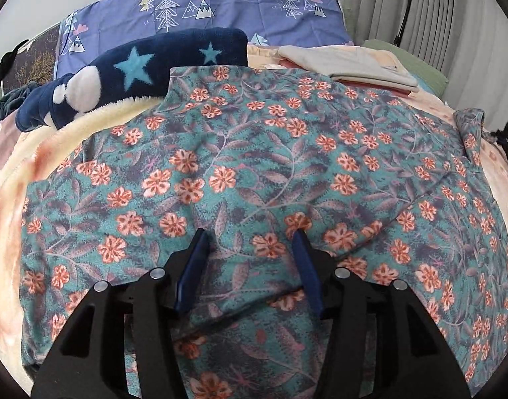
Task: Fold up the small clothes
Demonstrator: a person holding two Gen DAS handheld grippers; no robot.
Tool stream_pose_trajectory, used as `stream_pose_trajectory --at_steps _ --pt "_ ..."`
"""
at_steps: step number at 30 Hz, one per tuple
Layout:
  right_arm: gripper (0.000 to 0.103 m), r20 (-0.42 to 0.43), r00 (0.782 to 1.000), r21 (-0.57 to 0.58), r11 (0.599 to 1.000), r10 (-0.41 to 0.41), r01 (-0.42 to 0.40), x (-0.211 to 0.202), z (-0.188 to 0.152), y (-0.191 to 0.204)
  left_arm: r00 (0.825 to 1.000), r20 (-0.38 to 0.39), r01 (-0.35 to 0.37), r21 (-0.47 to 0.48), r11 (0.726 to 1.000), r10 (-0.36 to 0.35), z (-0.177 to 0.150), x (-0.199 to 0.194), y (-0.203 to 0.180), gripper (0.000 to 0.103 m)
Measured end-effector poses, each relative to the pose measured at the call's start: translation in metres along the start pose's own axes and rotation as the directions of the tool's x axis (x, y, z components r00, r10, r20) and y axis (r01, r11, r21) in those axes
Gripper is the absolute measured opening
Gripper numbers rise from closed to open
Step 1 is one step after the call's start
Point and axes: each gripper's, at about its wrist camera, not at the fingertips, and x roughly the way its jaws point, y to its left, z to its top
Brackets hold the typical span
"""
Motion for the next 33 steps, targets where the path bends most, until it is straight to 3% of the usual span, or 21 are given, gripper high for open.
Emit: stream_pose_trajectory --at_steps 3,5,7,9,10,11,13,14,15,18,21,25,26,28,31,33 --pt "0.005 -0.032 0.988 -0.107 0.982 0.153 -0.155 -0.008 -0.023 0.067 1.0 0.004 0.024 -0.019 1.0 -0.024 0.0 -0.002 0.005 0.055" --pt "0.005 -0.107 0.955 -0.243 0.924 0.276 -0.294 -0.014 -0.064 0.13 0.999 0.008 0.045 -0.036 0.998 -0.045 0.0 -0.003 0.009 0.055" --pt "0.005 -0.24 0.894 -0.387 0.808 0.378 -0.445 -0.021 -0.13 0.192 0.997 0.017 0.08 -0.06 0.995 -0.079 -0.001 -0.004 0.014 0.056" --pt "0.005 -0.43 0.795 -0.471 0.644 0.428 -0.602 -0.026 -0.214 0.236 0.993 0.03 0.115 -0.087 0.99 -0.113 -0.002 -0.006 0.02 0.056" --pt "0.005 -0.501 0.759 -0.497 0.579 0.417 -0.646 -0.028 -0.251 0.246 0.989 0.043 0.144 -0.111 0.983 -0.14 -0.003 -0.008 0.025 0.056" --pt "0.005 -0.566 0.736 -0.542 0.506 0.37 -0.671 -0.027 -0.296 0.251 0.984 0.057 0.174 -0.136 0.975 -0.168 -0.004 -0.01 0.031 0.056" --pt "0.005 -0.612 0.749 -0.617 0.44 0.253 -0.653 -0.016 -0.349 0.244 0.966 0.099 0.255 -0.205 0.945 -0.239 -0.007 -0.014 0.046 0.056" --pt "0.005 -0.628 0.758 -0.641 0.437 0.175 -0.631 -0.004 -0.371 0.234 0.955 0.117 0.292 -0.237 0.926 -0.271 -0.009 -0.015 0.053 0.056" --pt "0.005 -0.648 0.755 -0.642 0.464 0.099 -0.611 0.011 -0.387 0.218 0.943 0.136 0.331 -0.269 0.904 -0.305 -0.01 -0.015 0.06 0.056" --pt "0.005 -0.688 0.726 -0.626 0.49 0.019 -0.606 0.022 -0.405 0.188 0.922 0.163 0.385 -0.299 0.873 -0.351 -0.01 -0.015 0.067 0.056" --pt "0.007 -0.699 0.715 -0.632 0.461 0.01 -0.623 0.021 -0.407 0.18 0.899 0.182 0.436 -0.303 0.847 -0.397 -0.008 -0.019 0.066 0.058" --pt "0.01 -0.705 0.708 -0.641 0.395 0.036 -0.658 0.004 -0.423 0.171 0.835 0.21 0.55 -0.363 0.752 -0.509 0.001 -0.022 0.067 0.067" --pt "0.011 -0.711 0.702 -0.639 0.382 0.04 -0.668 0.003 -0.426 0.174 0.831 0.21 0.555 -0.376 0.742 -0.515 0.004 -0.02 0.066 0.076" --pt "0.021 -0.722 0.691 -0.637 0.35 0.043 -0.687 -0.003 -0.432 0.174 0.837 0.186 0.544 -0.391 0.742 -0.515 0.01 -0.015 0.061 0.08" --pt "0.024 -0.73 0.683 -0.64 0.323 0.027 -0.697 -0.008 -0.434 0.173 0.867 0.102 0.487 -0.38 0.787 -0.487 0.023 0.001 0.046 0.08" --pt "0.024 -0.734 0.678 -0.631 0.332 0.036 -0.701 -0.012 -0.427 0.172 0.889 0.071 0.445 -0.369 0.816 -0.453 0.029 0.009 0.037 0.068"
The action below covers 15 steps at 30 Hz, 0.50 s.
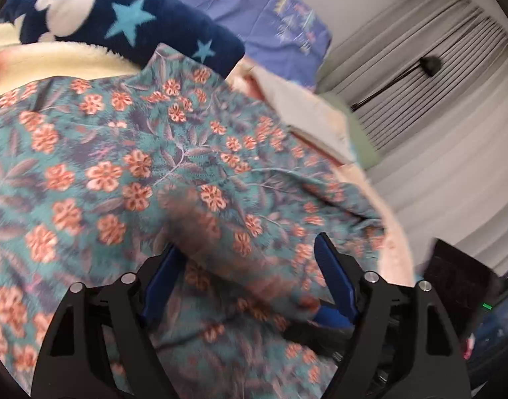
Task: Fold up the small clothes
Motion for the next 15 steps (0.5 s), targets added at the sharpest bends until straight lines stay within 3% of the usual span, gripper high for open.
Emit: stream_pose_trajectory --at_steps 1,2,3,6,9,12,15 --pt "0.024 0.009 1.0 0.009 1.0 -0.002 0.002 -0.006 0.0 -0.003 1.0 -0.014 -0.017 0.025 1.0 0.017 0.002 0.007 -0.006 0.029" --pt "0.024 0.025 1.0 0.02 1.0 -0.014 0.013 -0.016 -0.001 -0.008 0.999 -0.045 -0.025 0.043 0.999 0.027 0.004 0.014 -0.01 0.003" --pt "0.024 0.037 0.999 0.028 0.999 -0.023 0.021 -0.025 -0.001 -0.013 0.997 -0.052 -0.045 0.064 0.997 0.048 0.007 0.015 -0.018 0.002" --pt "0.025 0.127 0.987 0.058 0.994 -0.1 0.093 -0.069 0.004 -0.036 0.997 0.041 -0.065 0.187 0.98 0.059 0.021 -0.011 -0.051 0.002" --pt "0.03 0.231 0.938 0.154 0.962 -0.258 0.226 -0.12 0.018 -0.076 0.988 0.152 -0.046 0.278 0.959 0.003 0.043 -0.065 -0.083 0.002" --pt "0.034 0.194 0.882 0.271 0.888 -0.429 0.372 -0.142 0.027 -0.118 0.975 0.221 -0.062 0.304 0.951 -0.007 0.063 -0.115 -0.095 0.002" --pt "0.034 0.146 0.876 0.269 0.87 -0.46 0.413 -0.137 0.025 -0.134 0.968 0.252 -0.091 0.284 0.954 0.017 0.075 -0.144 -0.089 0.002"
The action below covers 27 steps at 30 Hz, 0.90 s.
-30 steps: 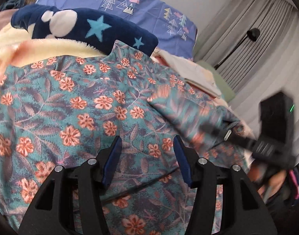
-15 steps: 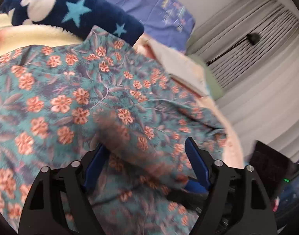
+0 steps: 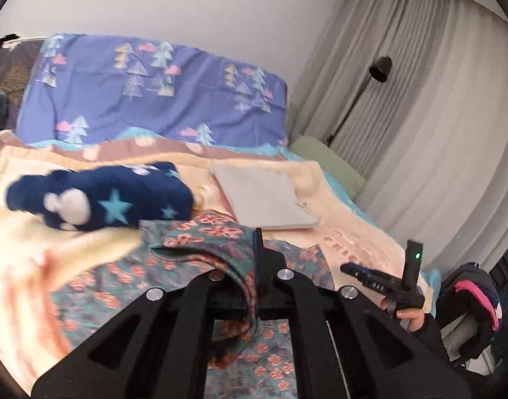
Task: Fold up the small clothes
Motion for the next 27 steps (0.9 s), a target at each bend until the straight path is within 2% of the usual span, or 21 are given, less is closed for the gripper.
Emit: stream_pose_trajectory --at_steps 2,4,6,12,15,16,18,19,23,25,27 --pt "0.036 -0.023 0.999 0.0 1.0 0.029 -0.029 0.007 -0.005 0.001 0.999 0.0 -0.047 0.014 0.999 0.047 0.002 -0.006 0.004 0.002" --pt "0.039 -0.04 0.996 0.001 0.997 0.08 -0.08 0.014 -0.01 0.006 0.997 -0.026 -0.068 0.001 0.998 0.068 -0.002 -0.009 0.014 0.002" --pt "0.042 -0.05 0.994 -0.016 0.995 0.096 -0.097 0.024 -0.01 0.015 0.995 -0.051 -0.086 -0.006 0.996 0.086 -0.006 -0.009 0.021 0.002" --pt "0.053 -0.095 0.994 -0.035 0.998 0.054 -0.058 0.046 0.011 0.032 0.989 -0.112 -0.102 -0.024 0.994 0.099 -0.032 -0.005 0.041 0.002" --pt "0.053 -0.131 0.991 0.006 1.0 0.03 -0.029 0.069 0.023 0.028 0.987 -0.126 -0.101 -0.029 0.994 0.097 -0.036 0.002 0.041 0.002" --pt "0.043 -0.151 0.988 0.016 1.0 0.024 -0.022 0.077 0.025 0.027 0.988 -0.126 -0.097 -0.026 0.995 0.093 -0.035 0.002 0.039 0.002" --pt "0.004 -0.19 0.982 0.033 0.999 0.009 -0.003 0.094 0.03 0.025 0.989 -0.118 -0.09 -0.011 0.996 0.088 -0.034 0.002 0.034 0.002" --pt "0.003 -0.182 0.983 0.054 0.999 0.015 -0.005 0.097 0.033 0.023 0.99 -0.109 -0.09 0.003 0.996 0.09 -0.033 0.0 0.03 0.002" --pt "0.003 -0.062 0.997 0.13 0.99 0.056 -0.048 0.082 0.046 0.005 0.992 -0.06 -0.113 0.034 0.993 0.114 -0.035 -0.007 0.028 0.002" --pt "0.003 -0.063 0.997 0.137 0.99 0.043 -0.034 0.088 0.047 -0.007 0.99 -0.051 -0.13 0.016 0.991 0.13 -0.039 -0.006 0.037 0.002" --pt "0.003 -0.1 0.994 0.161 0.986 0.048 -0.031 0.104 0.043 -0.02 0.983 -0.081 -0.164 0.004 0.986 0.164 -0.051 0.01 0.055 0.002"
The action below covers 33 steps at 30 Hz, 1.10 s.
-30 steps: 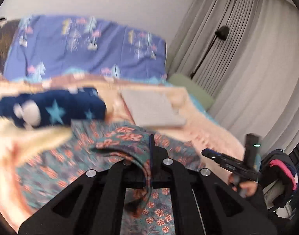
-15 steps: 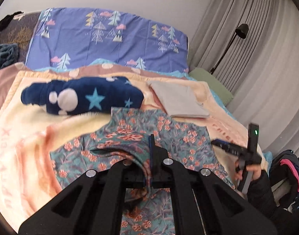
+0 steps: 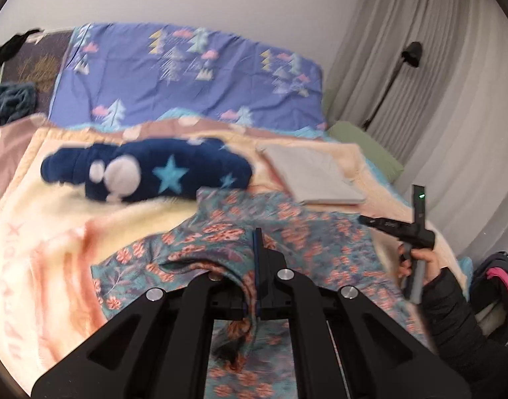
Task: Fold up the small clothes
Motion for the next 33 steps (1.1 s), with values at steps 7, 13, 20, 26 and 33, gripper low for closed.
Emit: stream_pose_trajectory --at_steps 7,13,20,26,33 --pt "0.026 0.031 0.999 0.01 0.999 -0.034 0.034 -0.016 -0.013 0.005 0.973 -0.209 -0.12 -0.097 0.988 0.097 -0.058 0.076 0.066 0.009" --pt "0.038 0.015 1.0 -0.271 0.962 0.021 -0.016 -0.062 -0.054 0.06 0.988 -0.142 -0.083 -0.141 0.987 0.063 -0.052 0.068 0.074 0.03" --pt "0.003 0.072 0.978 -0.781 0.6 -0.195 0.177 -0.05 -0.153 0.108 0.998 -0.036 -0.054 -0.183 0.982 0.048 -0.028 0.054 0.07 0.002" --pt "0.004 0.016 0.992 -0.646 0.756 -0.125 0.106 -0.063 -0.123 0.071 0.997 -0.02 -0.081 -0.066 0.994 0.08 -0.036 0.031 0.059 0.012" --pt "0.005 0.014 0.99 -0.666 0.737 -0.143 0.116 -0.068 -0.128 0.071 0.991 -0.126 -0.072 -0.148 0.986 0.053 -0.062 0.049 0.088 0.037"
